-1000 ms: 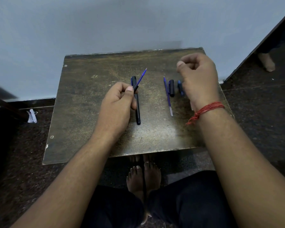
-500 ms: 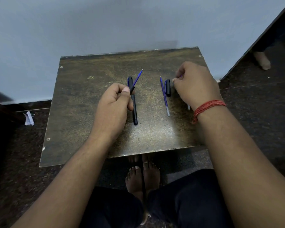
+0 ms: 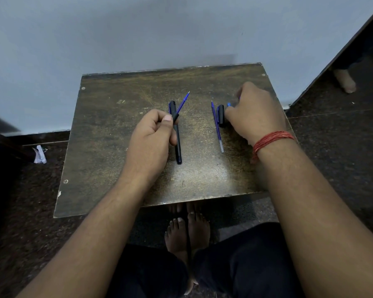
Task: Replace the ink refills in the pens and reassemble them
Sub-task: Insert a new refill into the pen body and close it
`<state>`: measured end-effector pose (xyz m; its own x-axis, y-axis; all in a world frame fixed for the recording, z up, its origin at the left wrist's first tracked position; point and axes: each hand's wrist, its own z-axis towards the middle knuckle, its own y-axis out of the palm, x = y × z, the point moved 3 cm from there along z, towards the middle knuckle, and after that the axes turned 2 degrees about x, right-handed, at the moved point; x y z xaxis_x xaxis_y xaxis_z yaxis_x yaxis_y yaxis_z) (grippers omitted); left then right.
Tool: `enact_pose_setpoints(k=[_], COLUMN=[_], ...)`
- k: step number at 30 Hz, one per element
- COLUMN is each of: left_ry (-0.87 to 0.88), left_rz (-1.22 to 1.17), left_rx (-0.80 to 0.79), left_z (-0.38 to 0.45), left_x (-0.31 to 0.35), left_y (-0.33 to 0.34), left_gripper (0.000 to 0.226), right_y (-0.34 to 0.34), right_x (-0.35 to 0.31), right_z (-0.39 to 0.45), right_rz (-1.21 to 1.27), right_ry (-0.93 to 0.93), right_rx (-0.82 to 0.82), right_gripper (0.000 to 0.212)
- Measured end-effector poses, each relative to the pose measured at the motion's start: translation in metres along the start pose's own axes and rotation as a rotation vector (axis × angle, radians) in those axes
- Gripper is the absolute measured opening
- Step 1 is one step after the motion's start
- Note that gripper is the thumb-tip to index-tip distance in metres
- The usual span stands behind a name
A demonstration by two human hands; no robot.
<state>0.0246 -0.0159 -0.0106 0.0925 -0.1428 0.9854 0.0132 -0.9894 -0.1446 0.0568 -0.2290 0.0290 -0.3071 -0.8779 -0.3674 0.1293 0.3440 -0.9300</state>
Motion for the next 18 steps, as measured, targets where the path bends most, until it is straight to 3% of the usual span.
enact_pose_setpoints(k=[4,8,18], left_ry=[0.007,0.015,0.004], left_rz=[-0.003,-0.013,-0.003], left_rx=[-0.005,-0.017,-0.051], left_z=[-0.001,-0.001,-0.002], left_x=[0.001,0.003,0.003], left_y=[0.000,0.004,0.005], left_gripper=[0.028,0.024,0.026], right_y=[0.001,0.013,0.020], right_x=[-0.007,-0.019,-0.021], right_z=[-0.001,-0.009,-0.009], right_rz=[0.532,1.103,1.437], right_ry=[0.017,0.120,0.241], right_rx=[0.026,-0.096,-0.138], right_gripper=[0.020,0.008,0.004])
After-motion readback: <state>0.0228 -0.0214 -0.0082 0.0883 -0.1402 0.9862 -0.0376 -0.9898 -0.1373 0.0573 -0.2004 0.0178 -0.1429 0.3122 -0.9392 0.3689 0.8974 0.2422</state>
